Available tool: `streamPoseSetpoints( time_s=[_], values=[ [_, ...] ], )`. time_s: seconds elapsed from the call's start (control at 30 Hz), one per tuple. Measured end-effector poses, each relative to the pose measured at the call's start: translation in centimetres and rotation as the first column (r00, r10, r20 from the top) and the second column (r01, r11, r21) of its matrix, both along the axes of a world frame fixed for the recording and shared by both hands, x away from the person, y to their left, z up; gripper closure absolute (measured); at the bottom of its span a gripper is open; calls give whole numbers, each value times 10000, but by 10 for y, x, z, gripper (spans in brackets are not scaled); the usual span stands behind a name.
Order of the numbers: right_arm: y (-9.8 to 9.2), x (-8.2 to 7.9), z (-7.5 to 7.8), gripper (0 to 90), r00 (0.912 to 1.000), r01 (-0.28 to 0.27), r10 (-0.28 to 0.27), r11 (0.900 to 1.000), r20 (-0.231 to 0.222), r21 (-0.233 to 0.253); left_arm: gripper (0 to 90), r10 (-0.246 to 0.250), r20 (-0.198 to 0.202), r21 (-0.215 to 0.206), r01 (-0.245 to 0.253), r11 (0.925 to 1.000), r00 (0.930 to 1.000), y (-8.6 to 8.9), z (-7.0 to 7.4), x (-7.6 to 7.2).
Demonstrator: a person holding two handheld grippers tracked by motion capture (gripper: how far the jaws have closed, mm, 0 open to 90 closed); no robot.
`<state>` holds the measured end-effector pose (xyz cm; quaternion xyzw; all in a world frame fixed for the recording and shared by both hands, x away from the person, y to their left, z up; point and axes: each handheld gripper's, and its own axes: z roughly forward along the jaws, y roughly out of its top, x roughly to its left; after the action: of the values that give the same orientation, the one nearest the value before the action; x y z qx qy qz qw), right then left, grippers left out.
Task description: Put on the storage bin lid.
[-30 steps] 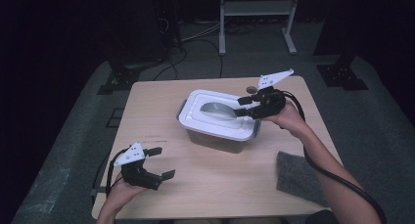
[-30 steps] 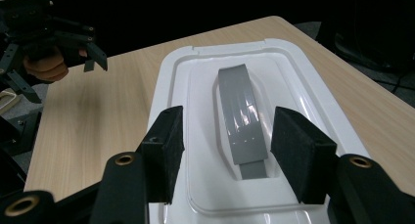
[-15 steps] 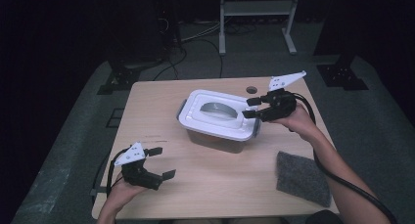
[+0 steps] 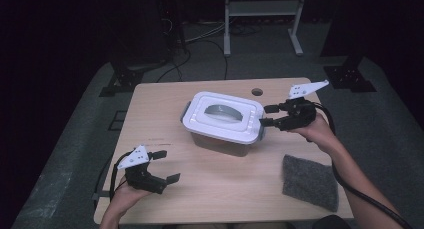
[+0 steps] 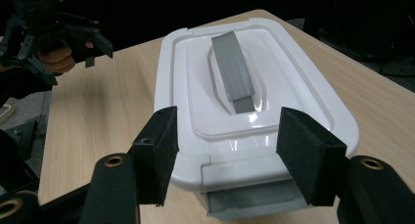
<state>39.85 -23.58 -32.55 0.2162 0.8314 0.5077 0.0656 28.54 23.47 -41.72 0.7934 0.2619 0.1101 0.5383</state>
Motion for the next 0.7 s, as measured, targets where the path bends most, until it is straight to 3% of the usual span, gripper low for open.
streamPoseSetpoints(
  time_s=[0.7],
  values=[
    [-34, -18, -34, 362, 9966, 621, -611, 9980, -555, 154, 23, 38, -61, -18, -39, 10000, 10000, 0, -1, 0]
  ],
)
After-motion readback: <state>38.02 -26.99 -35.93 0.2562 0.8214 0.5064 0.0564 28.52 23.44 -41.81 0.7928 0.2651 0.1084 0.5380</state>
